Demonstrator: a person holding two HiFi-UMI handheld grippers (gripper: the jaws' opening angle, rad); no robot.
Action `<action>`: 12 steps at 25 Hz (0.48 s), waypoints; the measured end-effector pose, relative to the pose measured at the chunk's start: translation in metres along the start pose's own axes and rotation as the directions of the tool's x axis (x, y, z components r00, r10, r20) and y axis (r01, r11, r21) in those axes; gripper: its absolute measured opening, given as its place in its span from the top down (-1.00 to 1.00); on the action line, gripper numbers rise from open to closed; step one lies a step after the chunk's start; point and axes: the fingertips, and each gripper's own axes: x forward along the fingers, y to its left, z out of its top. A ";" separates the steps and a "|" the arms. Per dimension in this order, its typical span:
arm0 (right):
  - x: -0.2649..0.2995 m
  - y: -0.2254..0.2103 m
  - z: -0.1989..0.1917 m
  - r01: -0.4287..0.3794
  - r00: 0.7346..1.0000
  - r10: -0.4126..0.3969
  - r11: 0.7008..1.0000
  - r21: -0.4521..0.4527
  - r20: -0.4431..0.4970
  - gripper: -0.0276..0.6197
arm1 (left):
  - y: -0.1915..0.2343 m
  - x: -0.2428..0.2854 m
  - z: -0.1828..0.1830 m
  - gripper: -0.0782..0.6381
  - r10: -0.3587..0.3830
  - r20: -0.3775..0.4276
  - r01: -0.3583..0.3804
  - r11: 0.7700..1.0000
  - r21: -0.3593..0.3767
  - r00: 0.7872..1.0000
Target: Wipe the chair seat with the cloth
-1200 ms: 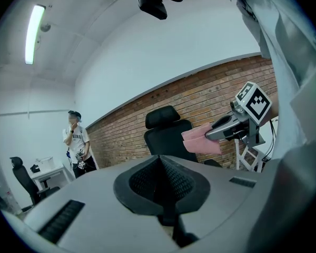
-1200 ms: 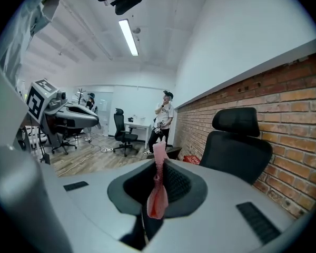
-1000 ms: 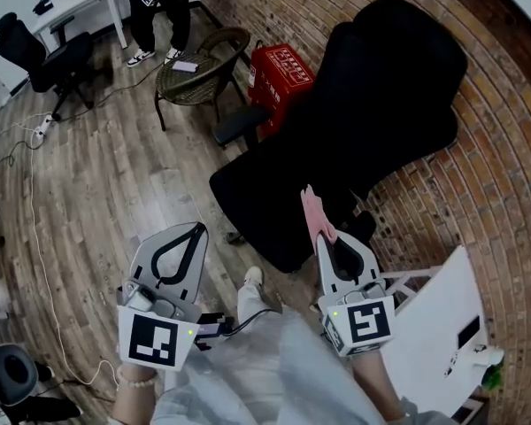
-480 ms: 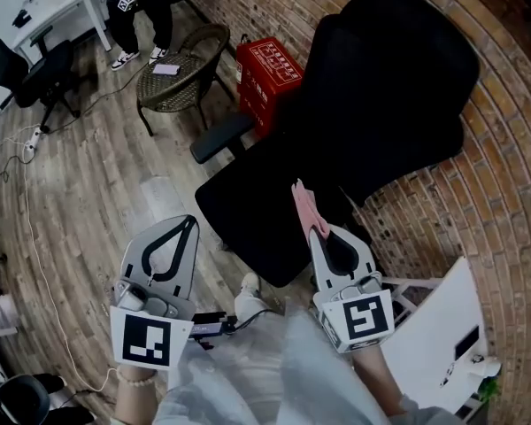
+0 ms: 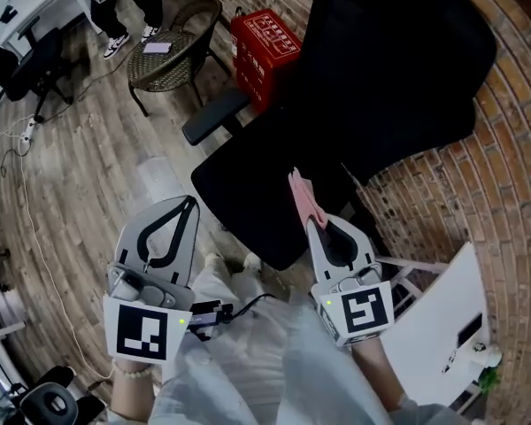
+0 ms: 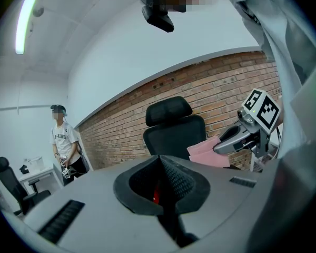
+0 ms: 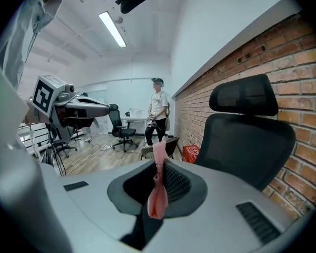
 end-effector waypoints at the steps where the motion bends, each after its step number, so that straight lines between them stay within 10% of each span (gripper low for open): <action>1: 0.001 -0.001 -0.001 0.003 1.000 -0.003 1.000 0.002 -0.002 0.74 | 0.002 0.001 -0.002 0.73 0.001 -0.002 -0.001 1.000 -0.003 1.000; 6: 0.013 -0.007 -0.004 0.032 0.999 -0.032 0.999 0.011 -0.014 0.74 | 0.021 0.009 -0.019 0.73 0.033 -0.016 -0.035 0.992 -0.117 0.999; 12: 0.035 -0.007 0.000 0.050 0.998 -0.050 0.999 0.006 -0.024 0.74 | 0.037 0.024 -0.028 0.73 0.001 -0.005 -0.002 0.996 -0.092 1.000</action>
